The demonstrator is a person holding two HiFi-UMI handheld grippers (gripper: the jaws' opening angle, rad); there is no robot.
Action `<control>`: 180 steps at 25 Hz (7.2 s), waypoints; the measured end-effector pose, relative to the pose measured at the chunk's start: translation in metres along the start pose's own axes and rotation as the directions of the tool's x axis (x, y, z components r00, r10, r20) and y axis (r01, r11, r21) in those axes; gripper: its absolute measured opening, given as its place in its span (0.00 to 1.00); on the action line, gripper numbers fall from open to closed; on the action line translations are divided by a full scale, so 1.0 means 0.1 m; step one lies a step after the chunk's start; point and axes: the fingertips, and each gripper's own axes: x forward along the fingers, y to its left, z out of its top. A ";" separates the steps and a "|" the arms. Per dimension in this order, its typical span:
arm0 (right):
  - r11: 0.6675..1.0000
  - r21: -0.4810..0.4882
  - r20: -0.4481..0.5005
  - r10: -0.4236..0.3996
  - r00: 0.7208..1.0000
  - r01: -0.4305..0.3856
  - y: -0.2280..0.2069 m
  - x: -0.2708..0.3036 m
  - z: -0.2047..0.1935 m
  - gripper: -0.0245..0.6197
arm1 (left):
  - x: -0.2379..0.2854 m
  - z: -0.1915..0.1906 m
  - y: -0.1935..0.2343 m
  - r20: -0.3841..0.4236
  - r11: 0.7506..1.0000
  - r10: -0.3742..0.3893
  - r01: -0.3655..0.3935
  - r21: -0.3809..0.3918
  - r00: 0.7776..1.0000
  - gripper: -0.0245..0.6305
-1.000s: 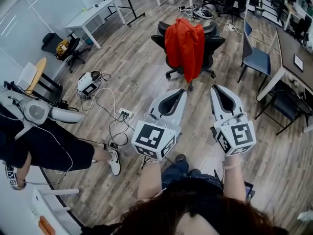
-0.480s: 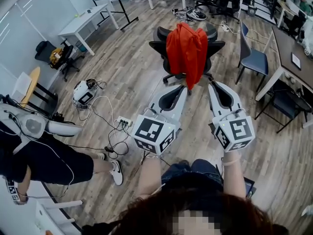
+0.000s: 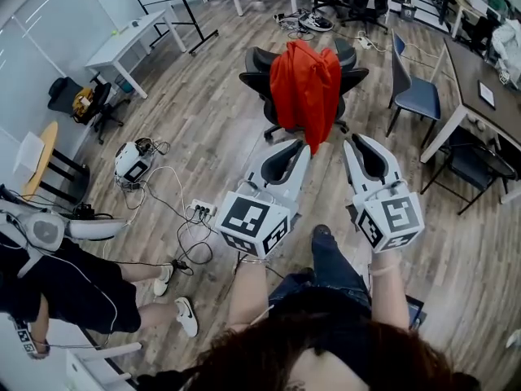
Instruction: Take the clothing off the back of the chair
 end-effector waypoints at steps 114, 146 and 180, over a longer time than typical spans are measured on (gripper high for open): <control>0.951 0.060 -0.025 0.305 0.952 -0.303 -0.44 1.46 -0.20 0.09 | 1.23 -0.04 0.93 -0.077 0.949 -0.153 0.124 -0.289 0.985 0.23; 0.961 0.020 -0.034 0.275 0.961 -0.274 0.70 0.19 -0.04 0.09 | -0.24 0.06 0.04 -0.044 0.951 -0.149 0.131 -0.279 0.988 0.23; 0.939 0.021 -0.059 0.344 0.937 -0.343 0.32 -0.96 0.26 0.09 | -0.24 0.25 -1.22 -0.044 0.964 -0.045 0.032 -0.265 0.998 0.23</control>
